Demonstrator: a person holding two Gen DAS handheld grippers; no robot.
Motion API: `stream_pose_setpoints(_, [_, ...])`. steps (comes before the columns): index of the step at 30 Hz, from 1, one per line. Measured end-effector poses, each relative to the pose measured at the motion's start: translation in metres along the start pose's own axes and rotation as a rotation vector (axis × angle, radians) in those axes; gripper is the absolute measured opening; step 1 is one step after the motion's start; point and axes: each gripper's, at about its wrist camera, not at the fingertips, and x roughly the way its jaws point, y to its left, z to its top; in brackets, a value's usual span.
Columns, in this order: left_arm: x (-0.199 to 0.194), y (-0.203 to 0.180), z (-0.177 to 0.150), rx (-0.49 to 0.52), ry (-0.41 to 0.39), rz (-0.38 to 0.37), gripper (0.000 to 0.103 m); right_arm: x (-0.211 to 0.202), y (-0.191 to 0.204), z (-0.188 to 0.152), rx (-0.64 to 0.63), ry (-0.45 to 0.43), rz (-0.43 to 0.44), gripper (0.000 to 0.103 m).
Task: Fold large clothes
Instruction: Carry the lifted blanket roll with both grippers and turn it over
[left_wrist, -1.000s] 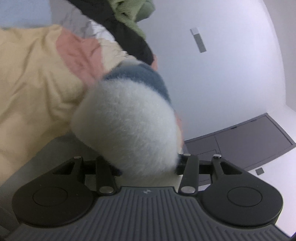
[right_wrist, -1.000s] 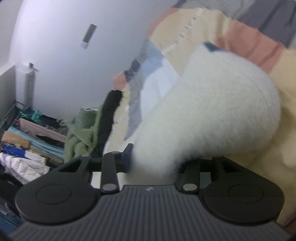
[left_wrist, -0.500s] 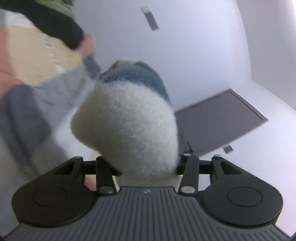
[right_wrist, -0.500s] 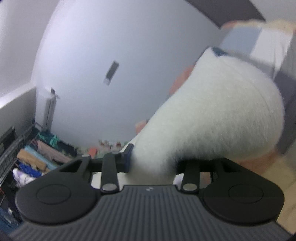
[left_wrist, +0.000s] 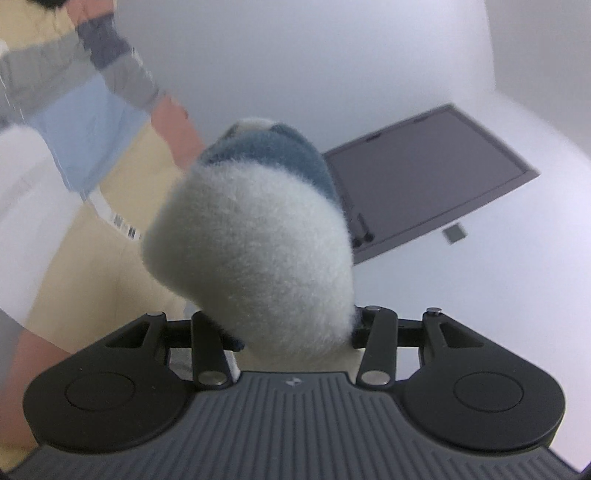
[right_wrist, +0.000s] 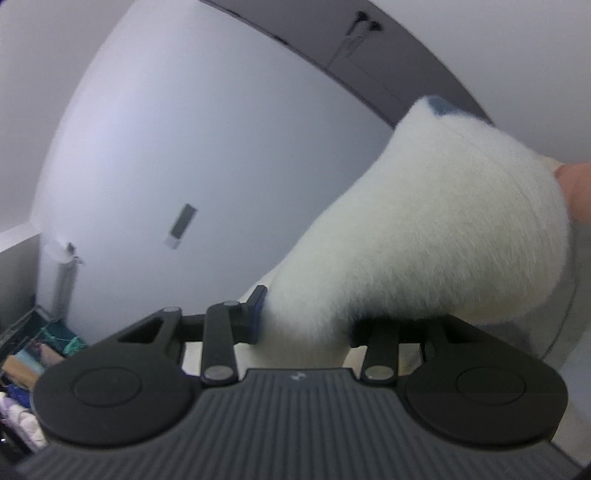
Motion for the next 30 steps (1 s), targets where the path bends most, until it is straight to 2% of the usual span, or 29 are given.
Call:
stream_pose_setpoints(5, [0.047,0.043,-0.019,0.005,0.086,0.053,0.051,0.022,-0.059,-0.014,0.048,0.008,-0.052,0.044])
stream_pose_setpoints(8, [0.063,0.075,-0.029,0.057,0.137,0.066,0.051,0.031,-0.089,-0.033,0.075,0.033,-0.084,0.044])
stream_pose_setpoints(11, [0.065,0.109,-0.046,0.073,0.173,0.08,0.051,0.032,-0.118,-0.056,0.098,0.061,-0.091,0.044])
stream_pose_setpoints(13, [0.064,0.132,-0.051,0.065,0.182,0.117,0.051,0.031,-0.135,-0.074,0.095,0.092,-0.092,0.044])
stream_pose_setpoints(16, [0.057,0.164,-0.053,0.005,0.161,0.063,0.051,0.028,-0.139,-0.094,0.042,0.088,-0.069,0.044])
stream_pose_setpoints(18, [0.049,0.176,-0.058,-0.002,0.152,0.058,0.051,0.026,-0.143,-0.103,0.037,0.086,-0.06,0.044])
stream_pose_setpoints(22, [0.042,0.186,-0.067,0.006,0.145,0.057,0.052,0.021,-0.158,-0.112,0.057,0.087,-0.043,0.046])
stream_pose_setpoints(28, [0.034,0.174,-0.066,0.023,0.153,0.071,0.052,0.015,-0.169,-0.111,0.074,0.097,-0.026,0.047])
stream_pose_setpoints(30, [0.028,0.172,-0.07,0.02,0.155,0.085,0.062,0.01,-0.172,-0.11,0.094,0.101,-0.029,0.049])
